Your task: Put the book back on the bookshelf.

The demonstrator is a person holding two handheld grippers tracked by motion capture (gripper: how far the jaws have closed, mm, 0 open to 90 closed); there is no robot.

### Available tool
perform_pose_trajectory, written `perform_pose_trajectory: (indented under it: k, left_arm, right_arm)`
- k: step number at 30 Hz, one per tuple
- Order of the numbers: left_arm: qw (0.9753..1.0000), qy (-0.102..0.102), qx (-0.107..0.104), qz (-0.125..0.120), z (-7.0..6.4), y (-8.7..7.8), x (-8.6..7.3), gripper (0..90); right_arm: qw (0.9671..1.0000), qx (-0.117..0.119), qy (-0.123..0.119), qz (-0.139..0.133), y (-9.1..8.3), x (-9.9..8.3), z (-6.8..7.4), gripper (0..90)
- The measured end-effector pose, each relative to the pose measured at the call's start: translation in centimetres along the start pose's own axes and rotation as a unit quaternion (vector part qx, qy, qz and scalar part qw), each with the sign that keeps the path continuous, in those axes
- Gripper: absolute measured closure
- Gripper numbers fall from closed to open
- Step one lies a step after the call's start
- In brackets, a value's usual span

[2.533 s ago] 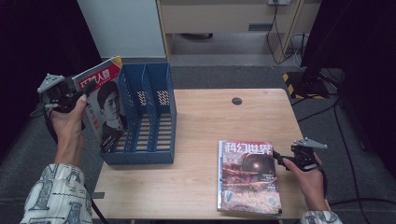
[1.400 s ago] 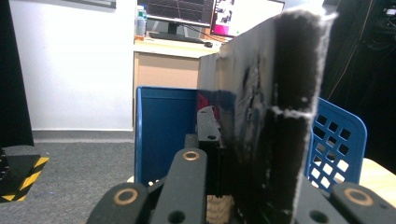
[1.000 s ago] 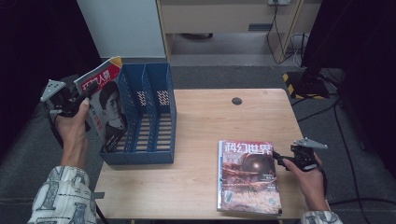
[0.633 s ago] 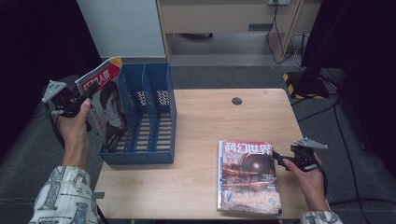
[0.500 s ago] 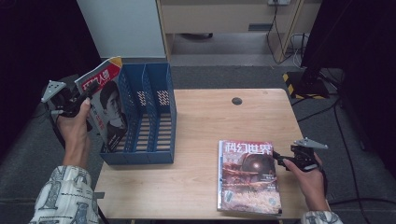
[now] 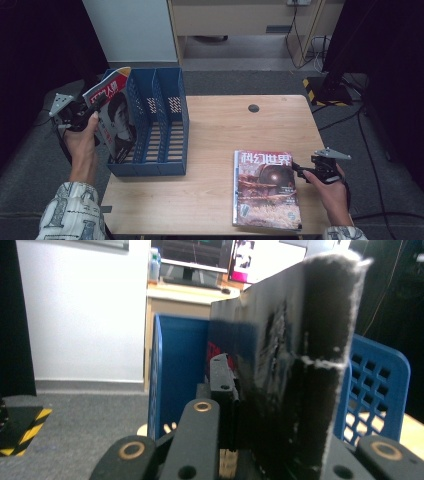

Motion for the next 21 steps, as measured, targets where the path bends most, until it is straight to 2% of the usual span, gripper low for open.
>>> perform_pose_trajectory:
  k: [5, 7, 10, 15, 21]
  left_arm:
    - [0.9997, -0.002, -0.007, 0.022, -0.2, -0.4, -0.5, 85.3]
    - [0.999, 0.011, -0.003, 0.044, -0.3, -0.5, -0.5, 85.2]
    - [0.9975, 0.019, 0.0, 0.067, -0.3, -0.6, -0.6, 85.1]
    - [0.9973, 0.008, 0.001, 0.073, 0.1, -0.9, -0.8, 85.1]
    - [0.9967, 0.005, 0.008, 0.08, 0.5, -1.0, -1.5, 84.7]
  right_arm:
    - [1.0, 0.001, -0.002, 0.002, 0.0, 0.0, 0.1, 12.1]
    - [1.0, 0.001, -0.004, 0.002, 0.0, -0.1, 0.1, 12.1]
    - [1.0, 0.001, -0.003, 0.002, 0.0, 0.0, 0.1, 12.1]
    - [1.0, 0.001, -0.004, 0.002, 0.0, -0.1, 0.1, 11.9]
    - [1.0, 0.001, -0.004, 0.003, 0.1, -0.1, 0.1, 11.9]
Point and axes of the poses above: each handheld gripper's, and its own axes: y roughly forward along the jaws, x roughly out of its top, z roughly to its left, the point moved 4 cm from there along y, roughly forward along the jaws, and after that the axes turned 15 degrees about y, right-handed, at the moved point
